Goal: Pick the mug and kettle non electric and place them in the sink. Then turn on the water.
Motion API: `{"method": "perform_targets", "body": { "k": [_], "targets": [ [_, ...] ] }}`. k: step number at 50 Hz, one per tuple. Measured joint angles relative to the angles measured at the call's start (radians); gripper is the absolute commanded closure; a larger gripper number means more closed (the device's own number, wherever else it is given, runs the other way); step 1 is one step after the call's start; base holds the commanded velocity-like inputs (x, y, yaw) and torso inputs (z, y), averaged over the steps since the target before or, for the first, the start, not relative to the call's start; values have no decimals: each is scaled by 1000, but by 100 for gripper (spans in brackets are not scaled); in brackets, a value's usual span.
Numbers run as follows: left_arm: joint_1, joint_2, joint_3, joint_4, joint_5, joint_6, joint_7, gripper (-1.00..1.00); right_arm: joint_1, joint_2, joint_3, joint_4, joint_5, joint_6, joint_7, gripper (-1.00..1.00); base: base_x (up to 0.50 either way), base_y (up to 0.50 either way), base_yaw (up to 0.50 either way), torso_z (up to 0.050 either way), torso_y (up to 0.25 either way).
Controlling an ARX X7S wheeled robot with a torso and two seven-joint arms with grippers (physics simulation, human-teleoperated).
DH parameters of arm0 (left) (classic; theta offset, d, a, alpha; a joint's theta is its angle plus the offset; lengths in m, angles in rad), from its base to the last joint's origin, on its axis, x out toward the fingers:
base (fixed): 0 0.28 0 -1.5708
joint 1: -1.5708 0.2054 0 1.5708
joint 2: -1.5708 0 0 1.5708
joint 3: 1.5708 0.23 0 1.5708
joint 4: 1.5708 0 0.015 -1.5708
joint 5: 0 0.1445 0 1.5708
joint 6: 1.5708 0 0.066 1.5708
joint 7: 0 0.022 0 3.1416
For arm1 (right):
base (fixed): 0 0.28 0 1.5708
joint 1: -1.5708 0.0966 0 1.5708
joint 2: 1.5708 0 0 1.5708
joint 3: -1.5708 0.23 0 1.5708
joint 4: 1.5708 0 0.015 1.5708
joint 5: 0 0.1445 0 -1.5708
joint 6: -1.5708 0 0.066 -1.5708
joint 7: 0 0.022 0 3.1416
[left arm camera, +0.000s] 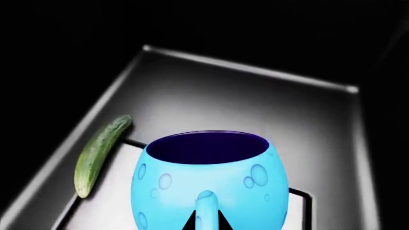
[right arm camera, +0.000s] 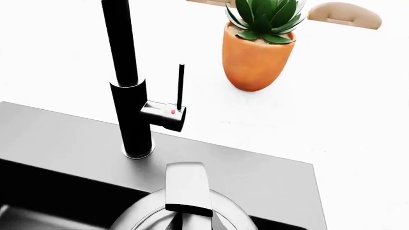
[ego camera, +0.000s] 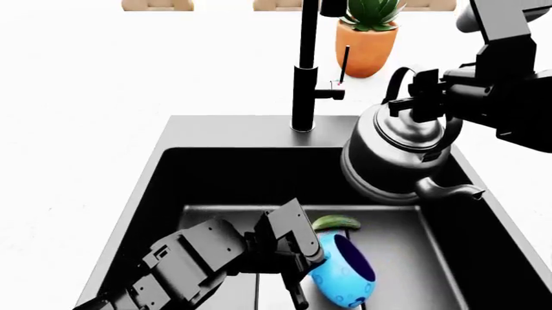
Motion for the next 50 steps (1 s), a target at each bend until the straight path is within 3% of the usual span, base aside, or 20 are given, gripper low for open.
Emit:
{"method": "perform_targets", "body": {
  "k": [1,2,25,50],
  "targets": [
    [0,0,0,0,0,0,1,100,-1,0,0,0,0,0,0,100,17,7,-2,0,0],
    [0,0,0,0,0,0,1,-100,-1,1,0,0,0,-1,0,100,17,8,-2,0,0],
    [4,-9,-7,22,-23,-4,-1,-100,3,10,-3,-11,16,-2,13,100,5,6,2,0,0],
    [29,-112,-198,131,-139,20,-77,-100,-12,5,-12,-17,20,-23,11,100,0,1,1,0,0]
  ]
}}
